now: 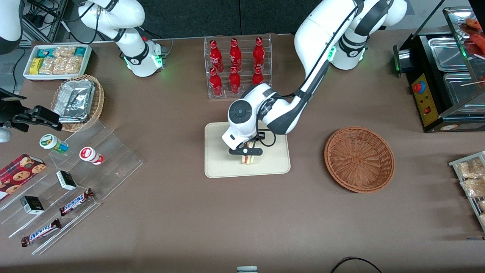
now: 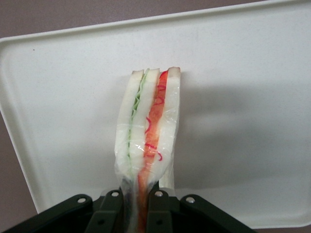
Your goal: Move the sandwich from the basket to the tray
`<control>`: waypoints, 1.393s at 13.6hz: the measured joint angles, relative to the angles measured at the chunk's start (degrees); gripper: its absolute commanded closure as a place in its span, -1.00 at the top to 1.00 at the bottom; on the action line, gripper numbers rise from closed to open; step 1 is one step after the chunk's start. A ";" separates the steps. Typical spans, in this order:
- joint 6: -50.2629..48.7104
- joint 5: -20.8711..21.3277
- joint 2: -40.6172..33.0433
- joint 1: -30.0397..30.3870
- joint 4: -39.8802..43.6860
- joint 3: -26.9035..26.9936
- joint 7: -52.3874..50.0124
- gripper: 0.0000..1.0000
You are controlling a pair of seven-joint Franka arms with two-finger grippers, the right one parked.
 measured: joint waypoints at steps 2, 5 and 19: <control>0.00 0.15 0.49 0.00 0.02 0.00 -0.74 -1.00; 0.02 0.18 0.97 -0.31 0.09 0.00 -1.21 -0.85; -1.34 0.27 1.41 -0.59 3.90 0.29 -1.55 1.00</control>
